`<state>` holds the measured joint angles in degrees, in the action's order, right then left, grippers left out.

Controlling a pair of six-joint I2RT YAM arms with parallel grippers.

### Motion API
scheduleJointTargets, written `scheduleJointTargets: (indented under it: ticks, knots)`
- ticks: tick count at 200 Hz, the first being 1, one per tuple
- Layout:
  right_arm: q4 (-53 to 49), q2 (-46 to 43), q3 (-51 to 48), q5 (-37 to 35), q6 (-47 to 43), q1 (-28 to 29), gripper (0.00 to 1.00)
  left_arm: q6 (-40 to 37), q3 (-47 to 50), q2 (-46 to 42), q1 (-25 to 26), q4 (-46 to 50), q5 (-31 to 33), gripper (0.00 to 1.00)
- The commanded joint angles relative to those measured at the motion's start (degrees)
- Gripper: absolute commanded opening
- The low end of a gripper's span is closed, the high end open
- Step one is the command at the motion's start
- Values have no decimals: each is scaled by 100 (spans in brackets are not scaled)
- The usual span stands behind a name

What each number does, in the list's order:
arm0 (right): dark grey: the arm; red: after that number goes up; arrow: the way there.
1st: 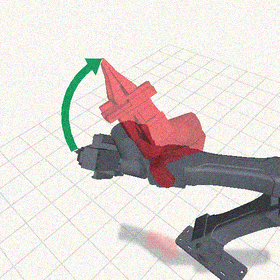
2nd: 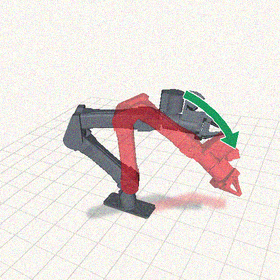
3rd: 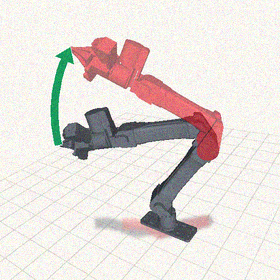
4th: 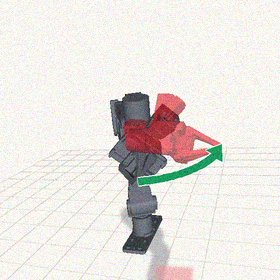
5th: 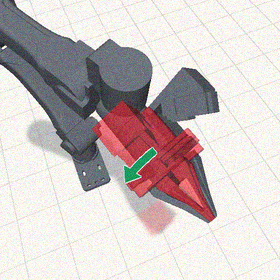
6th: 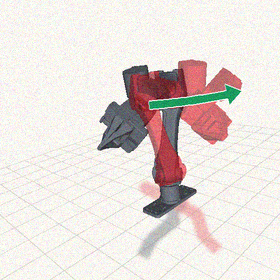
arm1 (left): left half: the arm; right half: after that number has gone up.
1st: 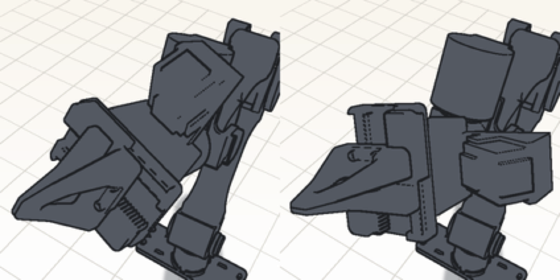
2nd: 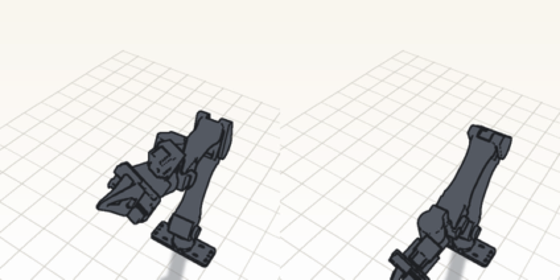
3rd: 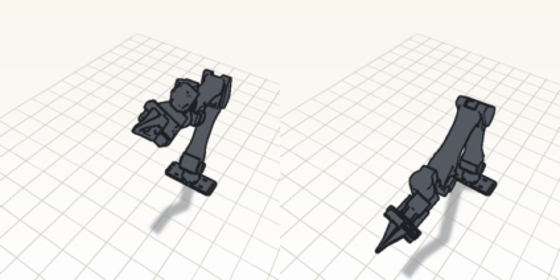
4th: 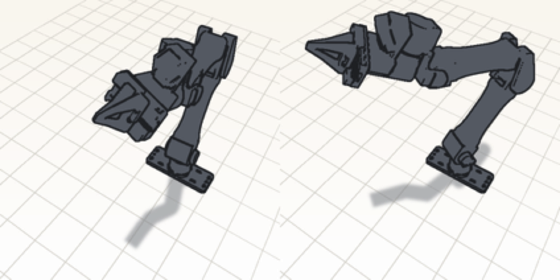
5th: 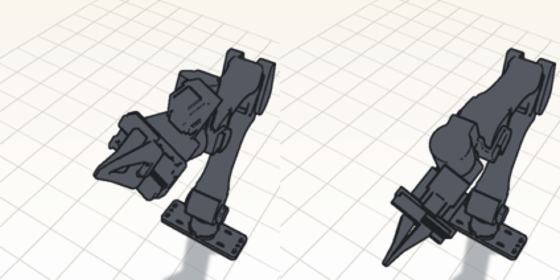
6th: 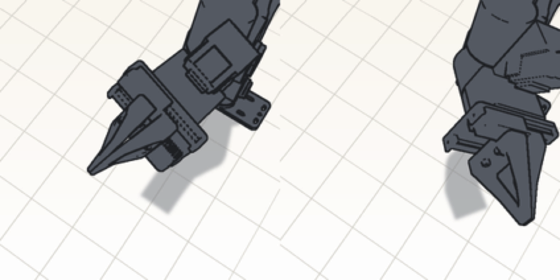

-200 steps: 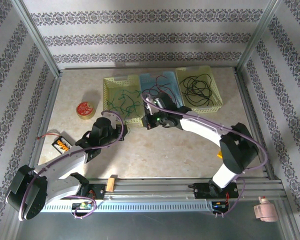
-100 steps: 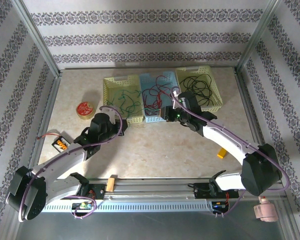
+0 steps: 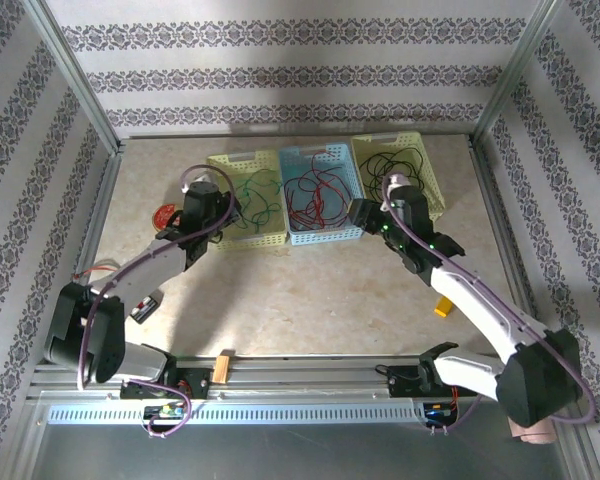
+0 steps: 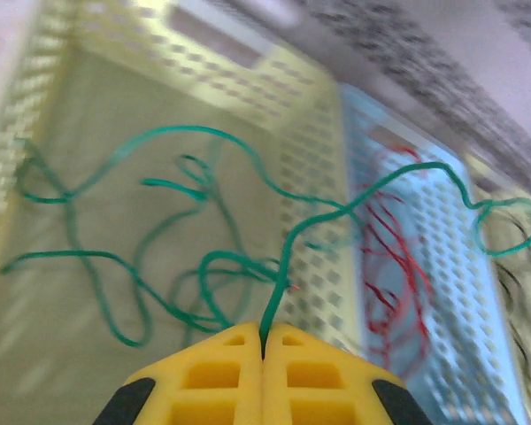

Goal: Untangle the cables

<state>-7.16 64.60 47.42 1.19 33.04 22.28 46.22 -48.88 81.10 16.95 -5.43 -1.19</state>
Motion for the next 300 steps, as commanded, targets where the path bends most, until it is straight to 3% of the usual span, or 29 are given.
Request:
scheduleJointTargets:
  ticks: [1,25,91,110,147,206,222,242,250,277,300]
  knots:
    - [-37,-413,-319,-277,11,-65,56,779,-8,326,-261,-149,118,0]
    - [-153,-710,-491,-353,-16,-121,57,633,-336,643,-277,201,243,0]
    - [-244,-725,-507,-168,-49,-168,57,1144,-380,963,-271,361,764,3]
    - [-230,-703,-479,-119,-34,-167,57,1242,-512,1071,-277,543,844,23]
    - [-277,-731,-505,-102,-56,-172,58,1043,-861,1146,-218,895,850,100]
    - [-391,-1024,-709,-516,-179,-263,58,3,-1184,657,101,777,1115,99]
    - [-434,-1204,-814,-845,-287,-348,65,-316,-1153,465,184,575,1140,99]
    - [-453,-1486,-961,-1396,-610,-498,81,-878,-941,91,226,399,1361,99]
    - [-449,-1616,-1024,-1696,-814,-552,98,-1188,-867,-67,230,483,1549,99]
    - [-199,-2101,-1443,-2624,-1614,-709,98,-2161,-559,-460,227,1134,2778,99]
    - [530,-2328,-2108,-2886,-2352,-919,98,-2573,-135,-724,159,1435,3775,99]
